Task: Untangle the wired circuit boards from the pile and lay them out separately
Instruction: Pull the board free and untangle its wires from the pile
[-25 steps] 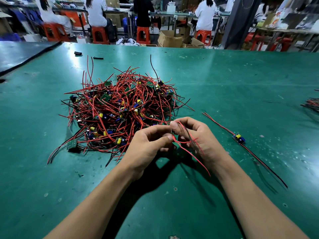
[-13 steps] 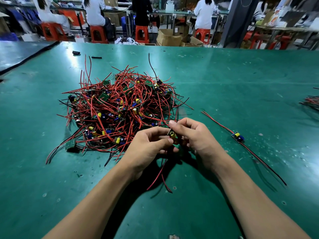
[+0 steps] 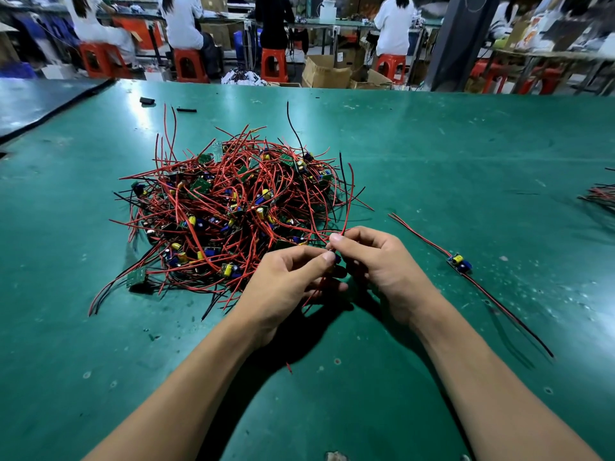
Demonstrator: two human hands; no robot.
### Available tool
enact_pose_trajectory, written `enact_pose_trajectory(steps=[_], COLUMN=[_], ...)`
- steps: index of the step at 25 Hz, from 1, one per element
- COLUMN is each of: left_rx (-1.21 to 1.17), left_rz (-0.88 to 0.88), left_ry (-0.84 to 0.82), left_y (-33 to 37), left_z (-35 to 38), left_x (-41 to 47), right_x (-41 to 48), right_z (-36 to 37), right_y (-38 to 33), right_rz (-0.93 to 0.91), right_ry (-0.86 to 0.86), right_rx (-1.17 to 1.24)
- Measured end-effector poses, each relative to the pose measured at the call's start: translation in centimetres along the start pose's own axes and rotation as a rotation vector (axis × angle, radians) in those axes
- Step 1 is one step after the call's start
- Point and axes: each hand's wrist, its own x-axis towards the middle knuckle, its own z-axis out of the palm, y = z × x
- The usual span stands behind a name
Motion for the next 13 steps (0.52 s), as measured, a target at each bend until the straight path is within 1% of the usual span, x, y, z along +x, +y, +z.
enact_pose_trajectory(steps=[4,8,11,13], left_rx=[-0.034,-0.017,0.003,0.016], left_rz=[-0.019,-0.015,0.005,0.02], left_ry=[0.009,0.049,0.076,0.105], left_y=[-0.02,0.02,0.2,0.31], left_z=[0.3,0.52,0.6,0.53], left_x=[0.03,0.21,0.16,0.11], right_x=[0.05,0.1,0.32,0.3], right_z=[-0.13,0.21,0.52,0.69], right_y=[-0.1,0.07,0.52,0.7], right_rz=[0.022,0.028,0.021,0.003], right_ry=[0.019,-0.002,-0.016,0.006], right_rx=[0.07,0.141,0.125,0.094])
